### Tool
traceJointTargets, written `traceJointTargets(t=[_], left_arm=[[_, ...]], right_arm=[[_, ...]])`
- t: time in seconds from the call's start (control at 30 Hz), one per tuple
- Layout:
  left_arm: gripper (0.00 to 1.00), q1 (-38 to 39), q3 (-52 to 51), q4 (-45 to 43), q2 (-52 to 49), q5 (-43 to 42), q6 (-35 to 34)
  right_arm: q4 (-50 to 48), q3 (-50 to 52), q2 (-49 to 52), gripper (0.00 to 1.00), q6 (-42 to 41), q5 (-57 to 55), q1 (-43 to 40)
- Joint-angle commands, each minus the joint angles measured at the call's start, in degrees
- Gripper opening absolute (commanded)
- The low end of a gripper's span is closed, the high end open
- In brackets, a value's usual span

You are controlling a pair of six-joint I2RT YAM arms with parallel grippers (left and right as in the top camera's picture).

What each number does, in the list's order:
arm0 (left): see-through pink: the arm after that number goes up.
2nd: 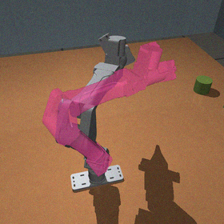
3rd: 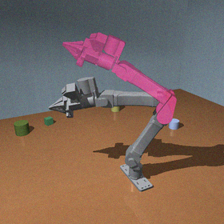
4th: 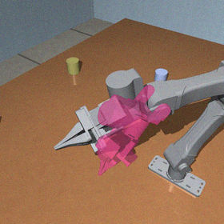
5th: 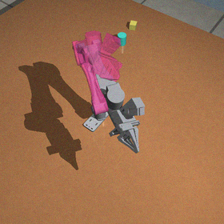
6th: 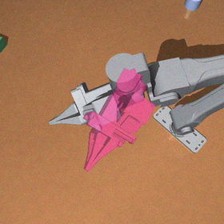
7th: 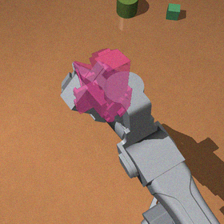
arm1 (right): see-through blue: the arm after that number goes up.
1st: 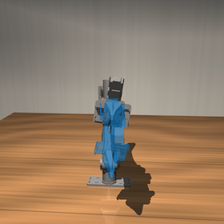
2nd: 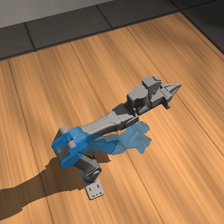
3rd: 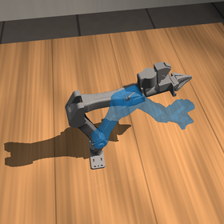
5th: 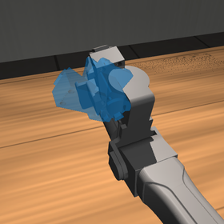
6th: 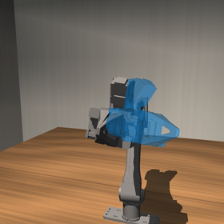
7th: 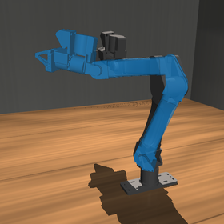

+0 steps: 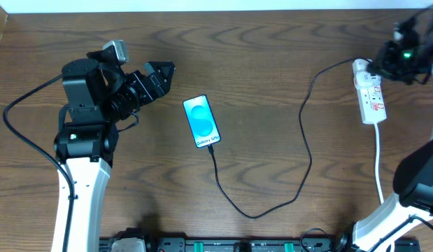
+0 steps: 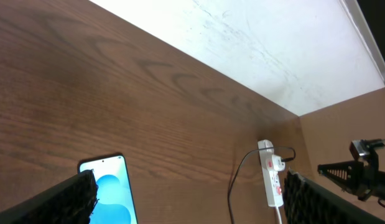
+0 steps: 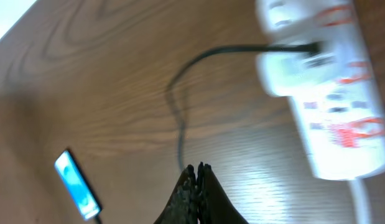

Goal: Plug charger to phone and switch on socket
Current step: 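Move the right gripper to the white power strip's orange switch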

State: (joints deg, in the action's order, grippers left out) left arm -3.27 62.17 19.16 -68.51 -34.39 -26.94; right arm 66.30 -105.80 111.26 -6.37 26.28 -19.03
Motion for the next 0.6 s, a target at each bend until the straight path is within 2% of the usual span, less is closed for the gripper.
traceJointTargets(t=[0.0, 0.33, 0.57], left_arm=[[0.95, -0.2, -0.2, 0.1, -0.1, -0.6, 1.0], [0.95, -0.2, -0.2, 0.1, -0.1, -0.6, 1.0], [0.95, -0.2, -0.2, 0.1, -0.1, -0.6, 1.0]], right_arm=[[-0.9, -0.2, 1.0, 0.01, -0.4, -1.3, -4.0], [-4.2, -0.2, 5.8, 0.01, 0.3, -2.4, -10.3], [-7.6, -0.2, 10.6, 0.01, 1.4, -2.4, -10.9]])
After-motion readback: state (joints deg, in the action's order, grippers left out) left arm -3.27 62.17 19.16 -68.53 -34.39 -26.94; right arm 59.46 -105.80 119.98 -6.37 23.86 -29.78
